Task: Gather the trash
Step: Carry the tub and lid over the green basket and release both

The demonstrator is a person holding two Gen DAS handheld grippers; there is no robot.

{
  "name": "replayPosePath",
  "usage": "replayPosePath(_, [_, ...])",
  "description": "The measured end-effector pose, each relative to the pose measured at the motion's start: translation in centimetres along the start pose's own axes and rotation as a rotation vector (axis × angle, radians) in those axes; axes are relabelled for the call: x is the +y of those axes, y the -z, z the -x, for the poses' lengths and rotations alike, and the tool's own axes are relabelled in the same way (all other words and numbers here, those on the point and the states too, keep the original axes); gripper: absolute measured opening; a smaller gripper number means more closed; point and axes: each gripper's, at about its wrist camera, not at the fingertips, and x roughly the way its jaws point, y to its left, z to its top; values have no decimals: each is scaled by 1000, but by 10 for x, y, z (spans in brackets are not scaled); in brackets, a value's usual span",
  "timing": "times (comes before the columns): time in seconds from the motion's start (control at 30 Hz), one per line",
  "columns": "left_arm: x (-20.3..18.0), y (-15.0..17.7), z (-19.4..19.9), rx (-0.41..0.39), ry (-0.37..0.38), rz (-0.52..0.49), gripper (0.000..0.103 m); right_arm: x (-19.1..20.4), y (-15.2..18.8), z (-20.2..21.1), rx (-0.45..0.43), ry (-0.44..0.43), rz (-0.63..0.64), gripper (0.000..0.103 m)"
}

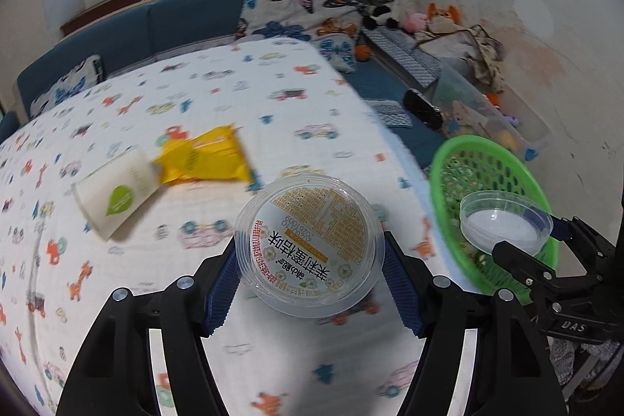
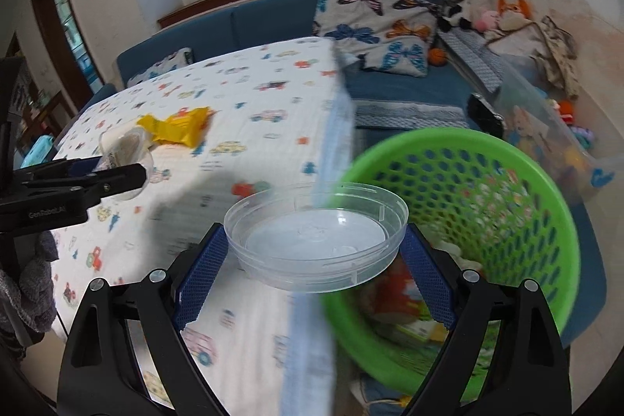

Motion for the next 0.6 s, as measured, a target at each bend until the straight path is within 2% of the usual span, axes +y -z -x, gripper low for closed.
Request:
replayPosePath(0.33, [-57, -18, -9, -1, 45, -98, 66, -62, 18, 14, 11, 101, -93, 88])
replayPosePath(0.6, [-96, -23, -24, 22, 72, -159, 66, -101, 34, 12, 42, 145, -163, 89])
